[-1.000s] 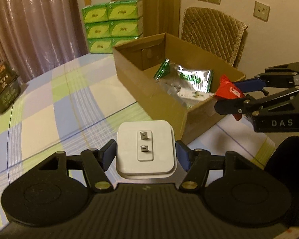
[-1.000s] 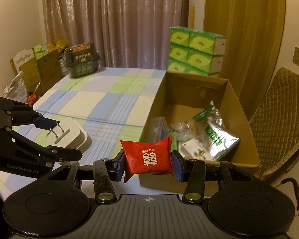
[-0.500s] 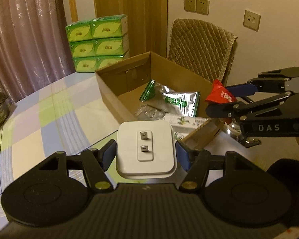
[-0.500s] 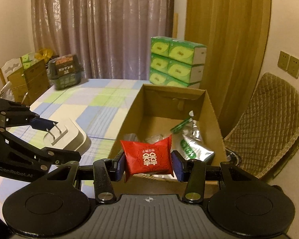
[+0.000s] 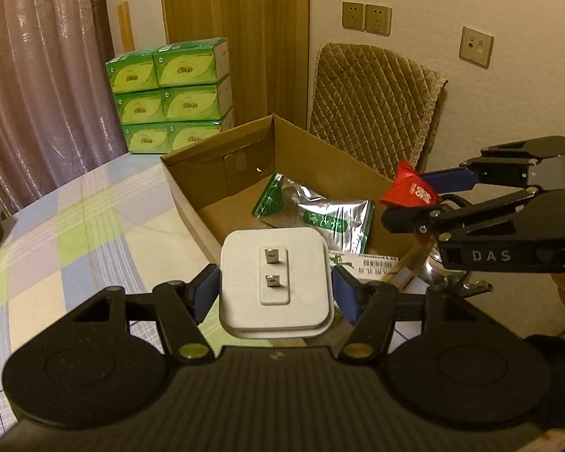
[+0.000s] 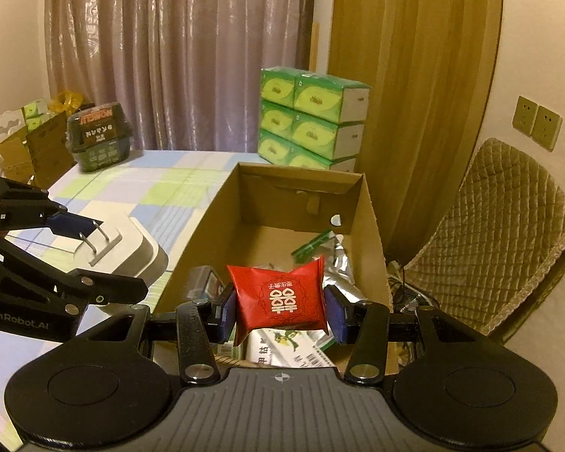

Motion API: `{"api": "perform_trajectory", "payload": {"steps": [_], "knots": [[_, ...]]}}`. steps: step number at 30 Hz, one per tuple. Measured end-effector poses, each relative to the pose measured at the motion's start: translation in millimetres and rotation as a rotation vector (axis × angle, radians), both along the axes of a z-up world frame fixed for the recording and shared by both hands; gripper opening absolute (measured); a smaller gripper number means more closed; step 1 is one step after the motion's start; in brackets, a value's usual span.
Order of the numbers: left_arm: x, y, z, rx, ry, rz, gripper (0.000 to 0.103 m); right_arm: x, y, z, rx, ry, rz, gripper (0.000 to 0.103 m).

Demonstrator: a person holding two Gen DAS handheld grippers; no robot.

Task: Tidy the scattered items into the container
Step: 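Carry the charger and red packet over to the cardboard box, then lower the charger and red packet into the box and open both grippers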

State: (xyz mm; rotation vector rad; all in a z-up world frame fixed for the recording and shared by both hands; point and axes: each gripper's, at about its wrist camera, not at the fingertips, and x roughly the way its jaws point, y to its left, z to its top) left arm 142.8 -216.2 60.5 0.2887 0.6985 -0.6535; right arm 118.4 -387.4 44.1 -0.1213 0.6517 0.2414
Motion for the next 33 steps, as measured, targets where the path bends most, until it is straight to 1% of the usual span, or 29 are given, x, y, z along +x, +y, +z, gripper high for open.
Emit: {"api": "perform_trajectory", "payload": {"steps": [16, 25, 33], "knots": [[41, -19, -5, 0.004, 0.008, 0.0, 0.06, 40, -5, -8, -0.013, 0.009, 0.012, 0.045], [83, -27, -8, 0.001, 0.018, 0.003, 0.06, 64, -12, -15, -0.01, 0.014, -0.002, 0.045], [107, -37, -18, -0.003, 0.034, 0.0, 0.06, 83, -17, -25, -0.014, 0.027, -0.004, 0.045]]}}
